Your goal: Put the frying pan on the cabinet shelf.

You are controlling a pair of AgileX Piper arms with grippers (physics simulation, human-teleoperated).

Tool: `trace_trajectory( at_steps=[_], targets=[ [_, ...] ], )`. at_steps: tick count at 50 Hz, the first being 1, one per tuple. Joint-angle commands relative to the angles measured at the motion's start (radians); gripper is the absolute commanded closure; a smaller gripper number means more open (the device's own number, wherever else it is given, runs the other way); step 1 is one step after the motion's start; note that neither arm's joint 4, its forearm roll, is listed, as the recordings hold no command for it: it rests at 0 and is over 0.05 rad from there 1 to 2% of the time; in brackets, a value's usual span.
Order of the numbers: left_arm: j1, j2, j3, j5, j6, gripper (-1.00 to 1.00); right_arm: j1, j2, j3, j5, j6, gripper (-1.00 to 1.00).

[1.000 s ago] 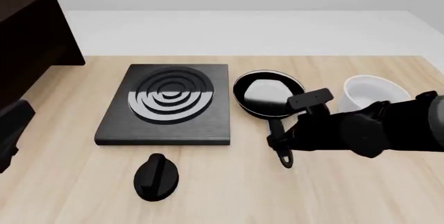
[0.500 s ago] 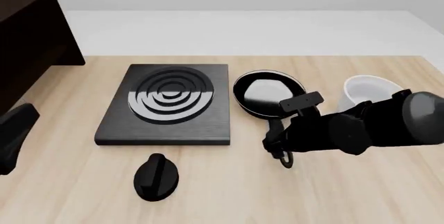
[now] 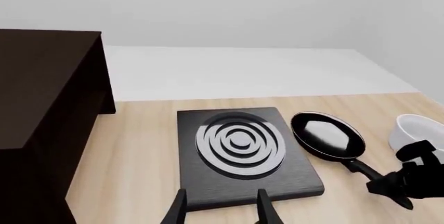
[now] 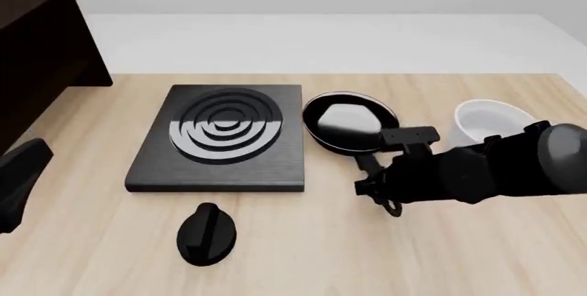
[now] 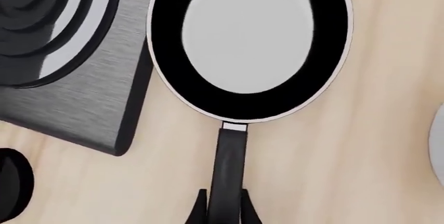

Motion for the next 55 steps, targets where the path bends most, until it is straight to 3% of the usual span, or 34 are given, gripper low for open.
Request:
trace_trajectory(
  at_steps=[1,5,14,17,19,23,25,27,30,35,43,45,50,55],
  targets=[
    [-0.002,0.0,0.0,0.001,0.003,-1.0,-0.021,-0.085,0.008,0.01,-0.008,1.0],
    [-0.004,0.001,0.001,-0.002,0.004,-1.0,-0.098,-0.161,0.014,0.016,-0.039,1.0],
    [-0.011,0.003,0.001,-0.001,0.007,-1.0,-0.122,-0.234,0.033,0.017,-0.07,1.0],
    [-0.011,0.005,0.0,-0.003,0.009,-1.0,-0.147,-0.287,0.035,0.017,-0.128,1.0],
    [-0.012,0.004,0.001,-0.004,0.008,-1.0,-0.142,-0.307,0.03,0.028,-0.115,1.0],
    [-0.014,0.006,0.008,-0.011,0.008,-1.0,-0.145,-0.356,0.022,0.038,-0.164,1.0],
    [-0.013,0.006,0.005,-0.008,0.004,-1.0,-0.135,-0.365,0.014,0.048,-0.153,1.0],
    [-0.01,0.007,0.004,-0.008,-0.006,-1.0,-0.142,-0.384,0.02,0.035,-0.203,1.0],
    [-0.012,0.008,0.005,-0.008,-0.013,-1.0,-0.132,-0.39,0.007,0.047,-0.171,1.0],
    [-0.042,0.009,0.002,-0.005,-0.034,-1.0,-0.116,-0.431,-0.015,0.055,-0.195,1.0],
    [-0.04,0.02,-0.03,-0.007,-0.142,-1.0,-0.065,-0.441,-0.054,0.075,-0.201,1.0],
    [-0.052,0.01,-0.045,-0.003,-0.198,-1.0,-0.042,-0.447,-0.071,0.078,-0.234,1.0],
    [-0.1,0.012,-0.043,-0.014,-0.309,-1.0,-0.002,-0.439,-0.117,0.103,-0.208,1.0],
    [-0.129,0.008,-0.022,-0.037,-0.469,-1.0,0.05,-0.421,-0.169,0.129,-0.202,1.0]
  ],
)
